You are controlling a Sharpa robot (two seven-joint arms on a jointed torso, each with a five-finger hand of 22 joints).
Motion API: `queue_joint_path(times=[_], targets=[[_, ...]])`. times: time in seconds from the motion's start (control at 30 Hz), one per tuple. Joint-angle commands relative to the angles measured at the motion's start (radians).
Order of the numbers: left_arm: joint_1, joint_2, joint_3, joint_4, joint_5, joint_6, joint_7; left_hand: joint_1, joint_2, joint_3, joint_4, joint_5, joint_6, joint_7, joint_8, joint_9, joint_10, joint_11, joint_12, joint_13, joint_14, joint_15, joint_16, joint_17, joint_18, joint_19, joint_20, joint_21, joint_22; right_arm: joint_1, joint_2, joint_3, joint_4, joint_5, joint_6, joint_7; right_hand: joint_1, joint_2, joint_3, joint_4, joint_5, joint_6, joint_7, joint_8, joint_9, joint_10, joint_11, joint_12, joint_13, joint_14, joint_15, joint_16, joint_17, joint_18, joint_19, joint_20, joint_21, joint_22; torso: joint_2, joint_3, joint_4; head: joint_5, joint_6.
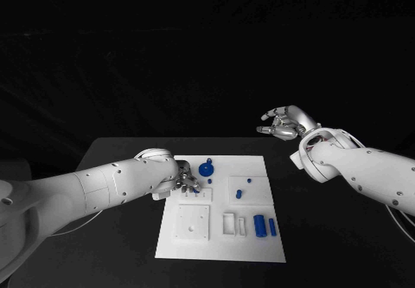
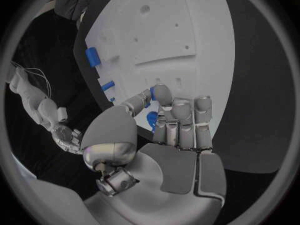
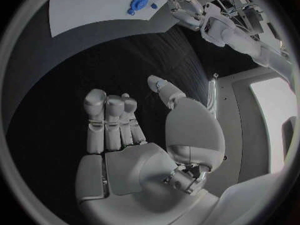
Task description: Assemble the parts on the task board
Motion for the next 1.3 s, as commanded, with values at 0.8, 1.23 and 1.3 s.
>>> queue_joint_path(times=[0.8,1.23,1.3], targets=[[-0.008,-0.004,-0.003,0.011,-0.017,-0.027,0.017,0.062,0.037,0.121,-0.119,0.045,0.025,-0.003,-0.022,0.000,0.014,-0.009,0.006,-0.008,0.020,-0.017,0.009,-0.004,0.004,0.007,-0.175,0.012,-0.010,-0.001,0.002,0.000,0.000,-0.002,0.013,0.006,-0.004,0.006,-0.007,0.001,0.003,0.005,0.005,0.001,-0.002,-0.008,0.004,0.006,-0.003,0.005,-0.002,-0.005,-0.001,0.131,0.005,-0.004,-0.004,0.002,0.000,0.0004,0.0005,-0.001,-0.002],[-0.008,-0.012,-0.003,0.021,0.023,-0.024,0.017,0.059,0.028,0.119,-0.129,0.099,0.046,-0.008,-0.034,0.003,0.025,-0.014,0.004,-0.015,0.027,-0.022,0.014,-0.004,0.006,0.011,-0.174,0.017,-0.018,-0.001,0.000,0.000,0.001,-0.002,0.012,0.007,-0.004,0.006,-0.007,0.001,0.003,0.005,0.005,0.002,-0.002,-0.009,0.004,0.006,-0.003,0.005,-0.002,-0.005,-0.001,0.131,0.005,-0.004,-0.004,0.002,0.000,0.0011,0.0002,0.000,-0.001],[-0.008,-0.011,-0.003,0.021,0.023,-0.026,0.017,0.059,0.028,0.119,-0.129,0.101,0.047,-0.008,-0.034,0.003,0.025,-0.014,0.004,-0.015,0.028,-0.022,0.015,-0.003,0.006,0.011,-0.174,0.017,-0.019,-0.001,0.000,0.000,0.001,-0.002,0.012,0.006,-0.004,0.006,-0.007,0.001,0.003,0.005,0.005,0.002,-0.002,-0.009,0.003,0.007,-0.003,0.005,-0.002,-0.005,-0.001,0.131,0.005,-0.004,-0.004,0.002,0.000,0.0015,0.0002,0.000,-0.001]])
